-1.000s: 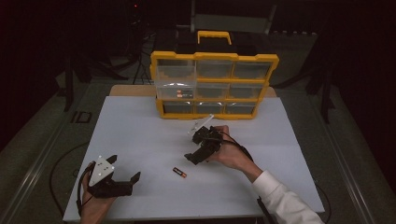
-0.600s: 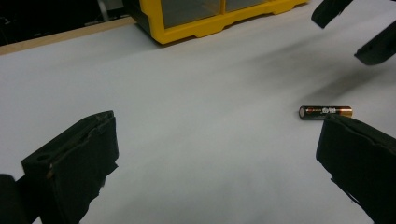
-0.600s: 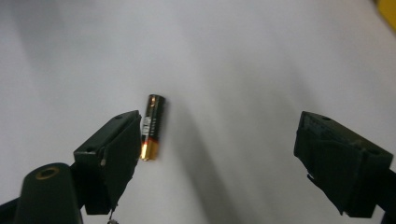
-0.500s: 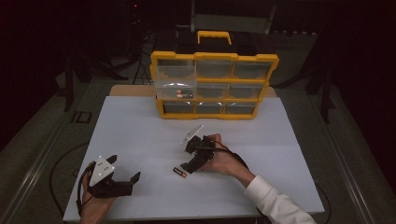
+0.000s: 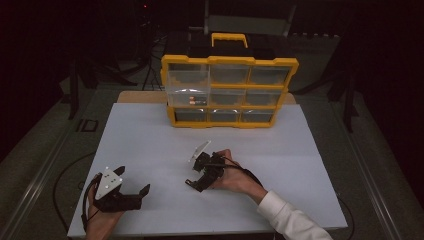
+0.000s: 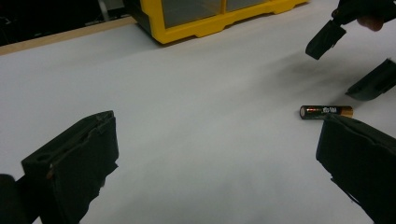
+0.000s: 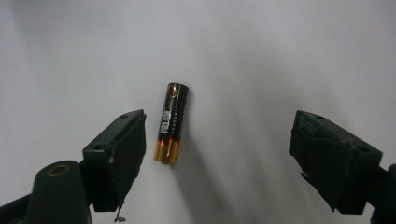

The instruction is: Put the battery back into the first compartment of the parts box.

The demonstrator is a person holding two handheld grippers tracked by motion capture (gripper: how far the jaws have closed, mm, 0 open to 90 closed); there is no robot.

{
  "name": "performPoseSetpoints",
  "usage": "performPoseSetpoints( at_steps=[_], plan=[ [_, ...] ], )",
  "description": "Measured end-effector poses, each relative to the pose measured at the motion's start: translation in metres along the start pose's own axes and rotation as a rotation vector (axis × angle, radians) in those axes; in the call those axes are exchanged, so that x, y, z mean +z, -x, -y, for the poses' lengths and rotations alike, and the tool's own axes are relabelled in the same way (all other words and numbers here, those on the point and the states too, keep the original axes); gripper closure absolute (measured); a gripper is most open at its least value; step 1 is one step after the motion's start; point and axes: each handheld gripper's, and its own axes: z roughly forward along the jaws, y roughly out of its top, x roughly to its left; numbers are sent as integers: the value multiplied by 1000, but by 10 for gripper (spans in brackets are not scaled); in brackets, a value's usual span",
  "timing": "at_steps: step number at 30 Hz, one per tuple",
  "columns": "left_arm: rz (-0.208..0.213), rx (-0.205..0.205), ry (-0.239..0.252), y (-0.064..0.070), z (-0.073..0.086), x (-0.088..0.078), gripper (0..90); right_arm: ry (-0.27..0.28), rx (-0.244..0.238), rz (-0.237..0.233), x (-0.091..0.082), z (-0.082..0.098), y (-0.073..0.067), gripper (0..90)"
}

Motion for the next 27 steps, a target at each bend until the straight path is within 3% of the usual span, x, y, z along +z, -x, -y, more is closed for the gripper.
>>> performPoseSetpoints(
  at_steps=[10,17,23,27],
  plan=[
    [-1,3,1,1,0,0,0,-31,-19,1,11,0,-5,258],
    [-1,2,1,0,0,0,0,-49,-51,-47,16,1,-9,516],
    [-1,2,1,0,0,0,0,-73,-74,-40,21,0,-12,749],
    [-3,3,1,1,0,0,0,-78,-66,-35,20,1,-9,767]
  ],
)
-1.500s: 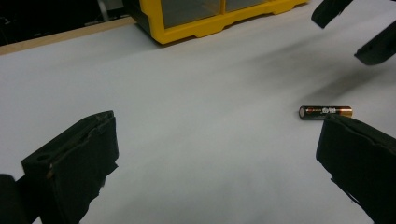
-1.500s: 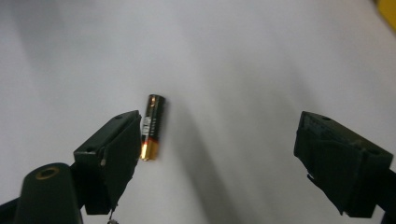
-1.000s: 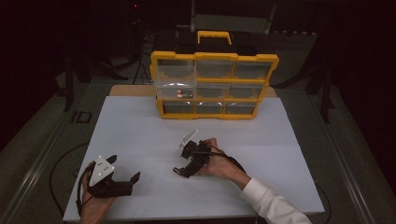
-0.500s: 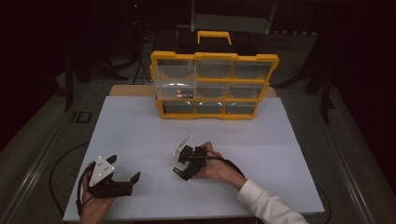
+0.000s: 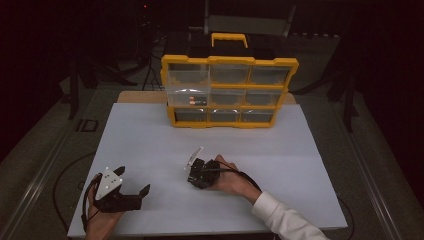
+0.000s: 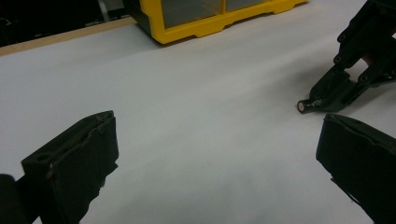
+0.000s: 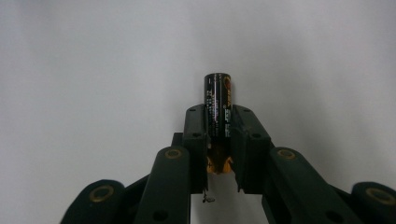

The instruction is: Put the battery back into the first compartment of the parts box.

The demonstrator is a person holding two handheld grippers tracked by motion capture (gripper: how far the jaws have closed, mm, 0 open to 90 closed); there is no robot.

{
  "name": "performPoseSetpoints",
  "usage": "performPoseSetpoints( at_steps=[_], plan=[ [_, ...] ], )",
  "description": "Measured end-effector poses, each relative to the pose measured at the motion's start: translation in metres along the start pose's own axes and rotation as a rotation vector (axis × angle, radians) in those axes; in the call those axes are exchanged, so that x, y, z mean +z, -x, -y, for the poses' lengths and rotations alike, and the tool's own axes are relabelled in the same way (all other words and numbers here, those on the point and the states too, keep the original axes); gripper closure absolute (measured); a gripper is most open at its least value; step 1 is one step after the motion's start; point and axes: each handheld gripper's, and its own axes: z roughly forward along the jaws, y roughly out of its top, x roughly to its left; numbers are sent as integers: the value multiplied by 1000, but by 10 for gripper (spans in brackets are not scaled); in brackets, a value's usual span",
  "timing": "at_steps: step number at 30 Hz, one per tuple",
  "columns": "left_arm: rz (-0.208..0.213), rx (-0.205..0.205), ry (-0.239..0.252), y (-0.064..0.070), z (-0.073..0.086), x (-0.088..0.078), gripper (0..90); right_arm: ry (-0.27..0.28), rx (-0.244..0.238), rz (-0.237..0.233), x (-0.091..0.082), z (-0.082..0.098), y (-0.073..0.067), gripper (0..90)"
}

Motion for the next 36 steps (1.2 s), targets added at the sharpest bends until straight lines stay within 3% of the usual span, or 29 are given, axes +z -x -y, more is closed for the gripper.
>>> performPoseSetpoints(
  at_steps=[7,16,36],
  plan=[
    [1,1,-1,0,0,1,0,25,6,-16,-12,6,8,767],
    [2,0,1,0,0,1,0,57,16,6,-36,4,21,767],
    [3,-2,0,0,-1,1,0,234,50,98,-137,-10,68,767]
  ],
)
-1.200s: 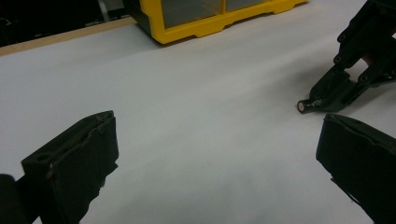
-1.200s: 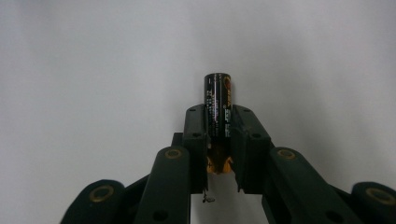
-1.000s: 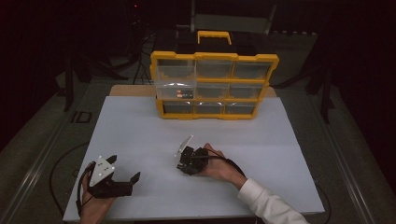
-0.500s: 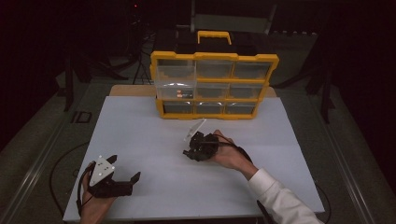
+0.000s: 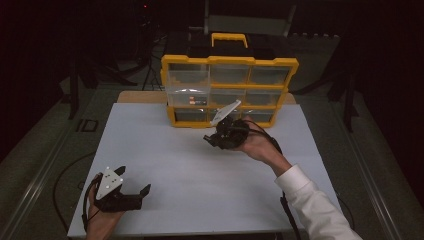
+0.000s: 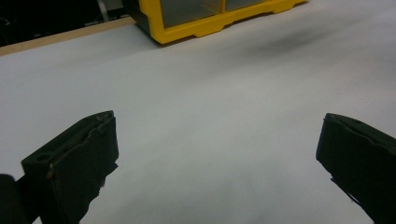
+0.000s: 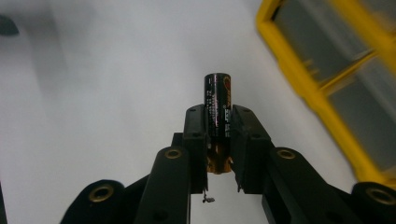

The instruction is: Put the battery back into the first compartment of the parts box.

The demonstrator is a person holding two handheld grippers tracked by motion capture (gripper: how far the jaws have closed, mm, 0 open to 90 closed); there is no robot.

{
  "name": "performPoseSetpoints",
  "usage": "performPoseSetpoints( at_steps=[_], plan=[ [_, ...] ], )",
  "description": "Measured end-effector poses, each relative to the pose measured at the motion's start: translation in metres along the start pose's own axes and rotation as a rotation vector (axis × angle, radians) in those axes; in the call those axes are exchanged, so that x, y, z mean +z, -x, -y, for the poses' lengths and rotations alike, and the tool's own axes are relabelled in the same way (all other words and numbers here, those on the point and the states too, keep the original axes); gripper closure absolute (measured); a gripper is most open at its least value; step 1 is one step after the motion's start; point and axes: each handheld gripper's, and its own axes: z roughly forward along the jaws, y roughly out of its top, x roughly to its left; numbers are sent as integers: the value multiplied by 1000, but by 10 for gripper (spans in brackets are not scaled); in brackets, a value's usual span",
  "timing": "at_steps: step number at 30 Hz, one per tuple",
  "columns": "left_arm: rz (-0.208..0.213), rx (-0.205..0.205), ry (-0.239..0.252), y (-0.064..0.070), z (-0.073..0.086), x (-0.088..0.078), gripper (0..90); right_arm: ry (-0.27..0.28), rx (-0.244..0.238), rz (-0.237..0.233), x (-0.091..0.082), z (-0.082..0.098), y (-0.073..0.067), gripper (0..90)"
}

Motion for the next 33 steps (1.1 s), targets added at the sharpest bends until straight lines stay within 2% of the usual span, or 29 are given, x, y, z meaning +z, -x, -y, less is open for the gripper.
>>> performPoseSetpoints(
  at_steps=[12,18,33],
  plan=[
    [-1,1,-2,0,0,1,0,73,26,48,-39,-20,25,767],
    [-2,2,-2,0,0,1,0,89,38,83,-55,-33,37,767],
    [-3,1,-2,0,0,1,0,132,72,139,-80,-58,60,767]
  ],
)
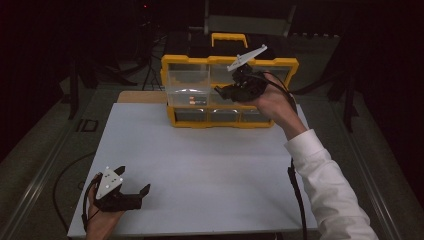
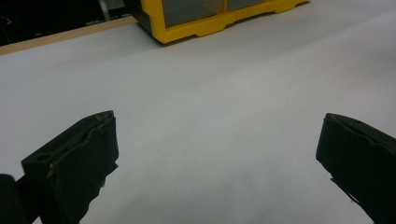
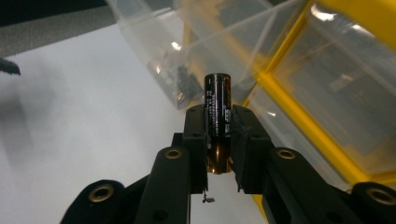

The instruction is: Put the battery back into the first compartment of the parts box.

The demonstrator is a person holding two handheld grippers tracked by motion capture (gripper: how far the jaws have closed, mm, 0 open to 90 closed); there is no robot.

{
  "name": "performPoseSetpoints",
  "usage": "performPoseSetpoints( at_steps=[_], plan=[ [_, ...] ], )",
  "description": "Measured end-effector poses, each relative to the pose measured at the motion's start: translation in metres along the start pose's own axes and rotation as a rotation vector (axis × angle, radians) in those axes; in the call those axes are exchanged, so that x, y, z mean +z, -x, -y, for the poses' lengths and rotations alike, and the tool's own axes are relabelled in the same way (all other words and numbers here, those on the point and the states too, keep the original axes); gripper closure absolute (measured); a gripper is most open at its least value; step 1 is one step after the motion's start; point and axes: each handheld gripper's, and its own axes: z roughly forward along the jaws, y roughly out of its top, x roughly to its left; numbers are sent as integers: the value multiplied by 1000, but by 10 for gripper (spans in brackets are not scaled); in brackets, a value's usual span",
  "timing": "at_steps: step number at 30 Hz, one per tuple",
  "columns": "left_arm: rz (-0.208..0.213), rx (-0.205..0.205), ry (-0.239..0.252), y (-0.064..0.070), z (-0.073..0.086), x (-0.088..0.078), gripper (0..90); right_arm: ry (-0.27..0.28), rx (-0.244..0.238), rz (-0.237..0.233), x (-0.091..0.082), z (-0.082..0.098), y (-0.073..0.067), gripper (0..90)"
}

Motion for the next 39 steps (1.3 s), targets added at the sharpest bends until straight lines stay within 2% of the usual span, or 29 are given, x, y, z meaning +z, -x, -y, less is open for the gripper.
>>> performPoseSetpoints(
  at_steps=[8,16,28,32,33,34,35,36,37,39],
  plan=[
    [-2,-3,3,-1,0,0,0,32,23,17,-5,-18,8,767],
    [0,0,-1,0,0,0,0,68,22,14,-7,-39,7,767],
    [1,-1,-2,-1,1,0,0,109,32,-9,5,-58,1,766],
    [0,0,-3,-1,1,0,0,105,43,-18,13,-62,0,760],
    [2,1,-3,-1,1,0,0,104,51,-35,16,-62,0,644],
    [2,0,-2,0,1,-1,0,108,47,-43,17,-62,0,457],
    [2,0,-2,-1,1,-1,0,97,52,-27,20,-62,-1,264],
    [1,-3,-2,-1,2,-1,0,79,73,0,21,-61,0,197],
    [2,-4,-3,-2,2,-1,0,75,87,6,21,-59,1,155],
    [2,-3,-2,-1,2,-1,0,96,97,12,17,-51,3,128]
  ],
)
